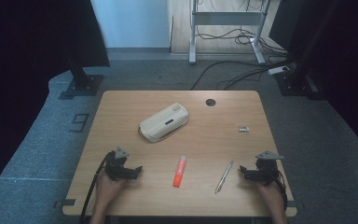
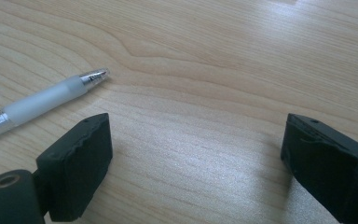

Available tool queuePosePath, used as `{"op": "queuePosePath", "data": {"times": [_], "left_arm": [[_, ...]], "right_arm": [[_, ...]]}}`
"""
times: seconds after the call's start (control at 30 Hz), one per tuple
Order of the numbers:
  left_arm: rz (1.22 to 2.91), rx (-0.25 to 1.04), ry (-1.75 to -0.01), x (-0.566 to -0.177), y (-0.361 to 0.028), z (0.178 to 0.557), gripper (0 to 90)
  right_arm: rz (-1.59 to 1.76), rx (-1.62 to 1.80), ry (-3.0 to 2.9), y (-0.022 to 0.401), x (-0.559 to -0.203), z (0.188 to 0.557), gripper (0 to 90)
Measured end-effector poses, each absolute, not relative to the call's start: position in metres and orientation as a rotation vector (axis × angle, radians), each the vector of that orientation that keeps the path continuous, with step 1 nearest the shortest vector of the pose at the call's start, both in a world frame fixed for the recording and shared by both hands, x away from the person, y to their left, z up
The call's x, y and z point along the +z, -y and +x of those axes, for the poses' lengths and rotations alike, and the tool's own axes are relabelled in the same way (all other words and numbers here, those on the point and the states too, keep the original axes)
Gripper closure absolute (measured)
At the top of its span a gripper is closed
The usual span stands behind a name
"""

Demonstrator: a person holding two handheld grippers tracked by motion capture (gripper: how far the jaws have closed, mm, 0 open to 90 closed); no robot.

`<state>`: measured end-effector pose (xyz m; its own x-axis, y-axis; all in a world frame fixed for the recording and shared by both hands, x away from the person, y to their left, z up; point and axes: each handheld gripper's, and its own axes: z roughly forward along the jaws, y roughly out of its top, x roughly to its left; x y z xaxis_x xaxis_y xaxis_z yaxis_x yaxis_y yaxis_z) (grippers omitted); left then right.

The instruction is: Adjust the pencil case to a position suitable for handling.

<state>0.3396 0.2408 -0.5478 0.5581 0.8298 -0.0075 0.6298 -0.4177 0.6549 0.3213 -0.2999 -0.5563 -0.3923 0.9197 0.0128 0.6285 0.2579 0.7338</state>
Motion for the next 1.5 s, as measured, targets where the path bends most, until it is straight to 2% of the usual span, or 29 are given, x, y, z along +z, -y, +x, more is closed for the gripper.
{"op": "queuePosePath", "data": {"times": [0.63, 0.7, 0.93, 1.1, 1.3, 1.5], "left_arm": [[2.190, 0.254, -1.117, -0.525, -0.219, 0.357, 1.5], [2.197, 0.249, -1.116, -0.523, -0.217, 0.359, 1.8], [2.129, 0.229, -1.083, -0.509, -0.216, 0.372, 13.0], [2.132, 0.239, -1.051, -0.501, -0.211, 0.379, 14.3], [2.193, 0.312, -0.996, -0.493, -0.199, 0.392, 18.3], [2.194, 0.283, -0.967, -0.488, -0.188, 0.404, 18.1]], "right_arm": [[1.406, 0.935, -2.108, 0.299, -0.556, 0.320, 10.0], [1.406, 0.935, -2.107, 0.299, -0.556, 0.320, 10.0], [1.406, 0.936, -2.107, 0.299, -0.556, 0.320, 10.1], [1.406, 0.936, -2.107, 0.299, -0.556, 0.320, 10.1], [1.405, 0.936, -2.108, 0.299, -0.556, 0.320, 10.1], [1.406, 0.937, -2.108, 0.299, -0.556, 0.320, 10.1]]}}
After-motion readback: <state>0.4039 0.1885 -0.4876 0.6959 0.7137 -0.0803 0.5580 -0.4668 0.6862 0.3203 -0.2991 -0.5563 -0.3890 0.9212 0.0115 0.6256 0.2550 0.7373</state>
